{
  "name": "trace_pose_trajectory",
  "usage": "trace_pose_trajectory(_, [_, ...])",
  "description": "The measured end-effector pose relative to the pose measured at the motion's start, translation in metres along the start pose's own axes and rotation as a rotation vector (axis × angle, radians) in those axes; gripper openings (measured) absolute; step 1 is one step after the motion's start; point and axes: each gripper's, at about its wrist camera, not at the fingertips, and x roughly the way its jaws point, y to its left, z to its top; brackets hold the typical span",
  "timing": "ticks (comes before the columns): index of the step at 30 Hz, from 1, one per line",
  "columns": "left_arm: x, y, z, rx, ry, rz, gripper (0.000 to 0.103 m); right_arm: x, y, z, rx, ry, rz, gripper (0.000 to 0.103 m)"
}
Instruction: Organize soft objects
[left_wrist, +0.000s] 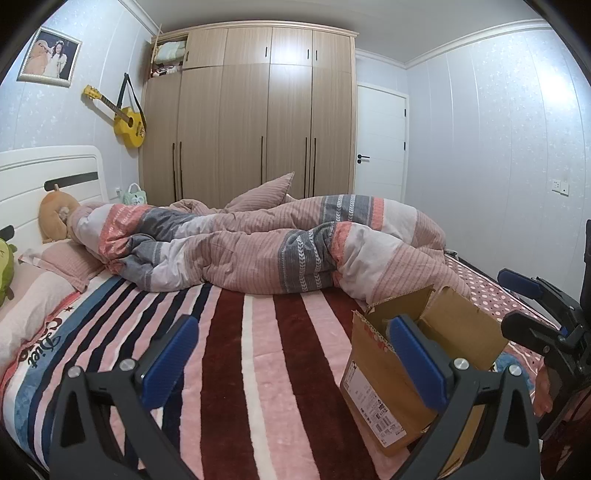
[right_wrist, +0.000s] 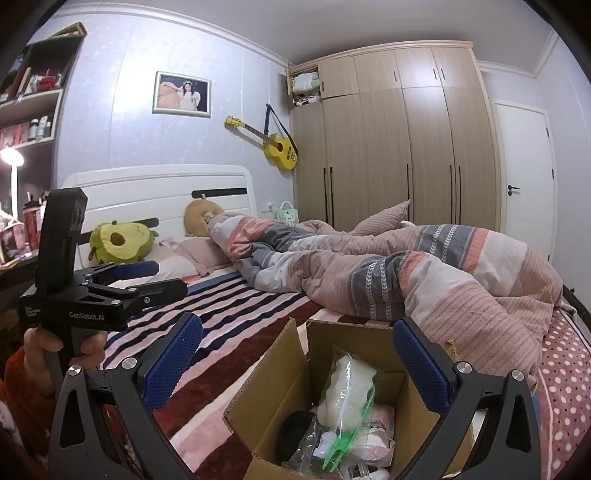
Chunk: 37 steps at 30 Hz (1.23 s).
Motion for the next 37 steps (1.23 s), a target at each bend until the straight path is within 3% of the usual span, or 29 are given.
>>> trace_pose_trajectory(37, [-0.0026,-0.0012,0.0000,0.002,0.000,-0.005,0.102,0.0005,-0.0034,0.0005,0.000,0.001,0.004,0.103])
